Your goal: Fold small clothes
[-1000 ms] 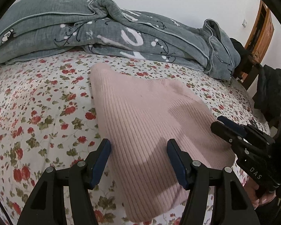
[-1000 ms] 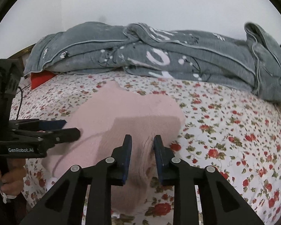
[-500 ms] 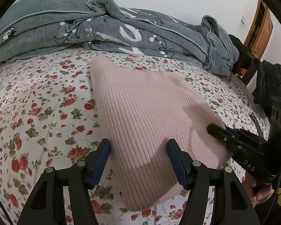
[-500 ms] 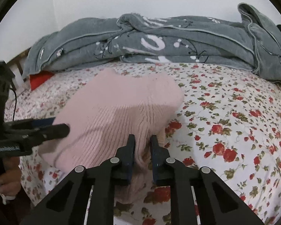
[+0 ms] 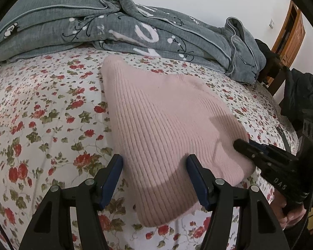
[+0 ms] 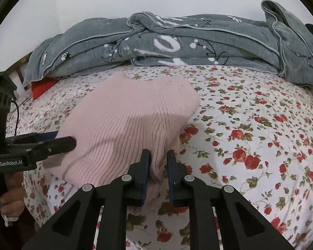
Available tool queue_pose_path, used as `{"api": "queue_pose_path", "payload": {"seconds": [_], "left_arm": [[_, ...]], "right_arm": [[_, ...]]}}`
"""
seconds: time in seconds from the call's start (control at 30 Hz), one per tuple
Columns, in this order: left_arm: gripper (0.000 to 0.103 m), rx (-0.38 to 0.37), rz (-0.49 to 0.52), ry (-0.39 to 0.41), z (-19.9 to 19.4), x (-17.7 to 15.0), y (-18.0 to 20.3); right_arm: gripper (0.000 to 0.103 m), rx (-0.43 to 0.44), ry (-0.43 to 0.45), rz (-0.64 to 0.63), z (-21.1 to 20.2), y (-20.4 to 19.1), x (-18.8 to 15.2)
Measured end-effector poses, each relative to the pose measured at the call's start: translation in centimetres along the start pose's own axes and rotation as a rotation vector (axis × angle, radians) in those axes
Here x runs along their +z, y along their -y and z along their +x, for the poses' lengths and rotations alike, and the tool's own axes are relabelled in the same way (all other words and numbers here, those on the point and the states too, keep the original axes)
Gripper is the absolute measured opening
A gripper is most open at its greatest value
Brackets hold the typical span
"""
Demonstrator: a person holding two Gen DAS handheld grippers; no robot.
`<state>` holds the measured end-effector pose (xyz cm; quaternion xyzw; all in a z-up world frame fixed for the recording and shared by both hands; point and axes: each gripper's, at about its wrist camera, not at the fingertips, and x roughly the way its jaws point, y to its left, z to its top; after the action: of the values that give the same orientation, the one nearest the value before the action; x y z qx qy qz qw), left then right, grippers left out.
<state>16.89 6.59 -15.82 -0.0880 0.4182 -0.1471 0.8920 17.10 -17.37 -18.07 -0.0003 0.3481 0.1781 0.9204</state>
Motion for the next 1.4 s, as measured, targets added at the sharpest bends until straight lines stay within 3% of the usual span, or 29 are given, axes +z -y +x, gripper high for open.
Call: {"api": "queue_pose_path", "payload": {"seconds": [0.5, 0.6, 0.8, 0.87, 0.97, 1.03, 1.1, 1.13, 1.17, 1.3, 1.4], "left_arm": [[0.062, -0.044, 0.033, -0.009, -2.5, -3.8, -0.8], [0.062, -0.045, 0.068, -0.021, -2.5, -4.5, -0.3], [0.061, 0.037, 0.107, -0.025, -1.9, -4.8, 0.7], [0.058, 0.074, 0.127, -0.014, -1.8, -4.7, 0.9], [0.045, 0.066, 0.126, -0.013, -1.6, -4.4, 0.9], [0.027, 0.079, 0.121, -0.007, -1.5, -4.2, 0.8], [0.018, 0.083, 0.121, -0.007, -1.5, -4.2, 0.8], [0.015, 0.08, 0.113, 0.007, -1.8, -4.2, 0.6], [0.015, 0.074, 0.109, 0.016, -2.0, -4.3, 0.5], [0.013, 0.044, 0.06, 0.023, -2.3, -4.5, -0.6], [0.013, 0.043, 0.053, 0.012, -2.0, -4.8, -0.5]], "right_arm": [[0.018, 0.137, 0.012, 0.041, -2.8, 0.5, -2.2], [0.029, 0.161, 0.027, 0.03, -3.4, 0.3, -2.5], [0.032, 0.199, 0.016, 0.043, -3.1, 0.0, -2.4], [0.032, 0.194, 0.003, 0.042, -2.6, -0.2, -2.5], [0.032, 0.198, -0.008, 0.043, -2.0, -0.3, -2.5], [0.032, 0.211, -0.023, 0.056, -1.6, -0.3, -2.5], [0.026, 0.222, -0.033, 0.079, -1.2, 0.0, -2.4], [0.017, 0.223, -0.033, 0.084, -1.2, 0.1, -2.3], [0.009, 0.22, -0.027, 0.084, -1.3, 0.2, -2.3], [0.007, 0.227, 0.036, 0.113, -2.6, 1.2, -1.9], [0.007, 0.222, 0.007, 0.131, -1.8, 1.7, -2.2]]}}
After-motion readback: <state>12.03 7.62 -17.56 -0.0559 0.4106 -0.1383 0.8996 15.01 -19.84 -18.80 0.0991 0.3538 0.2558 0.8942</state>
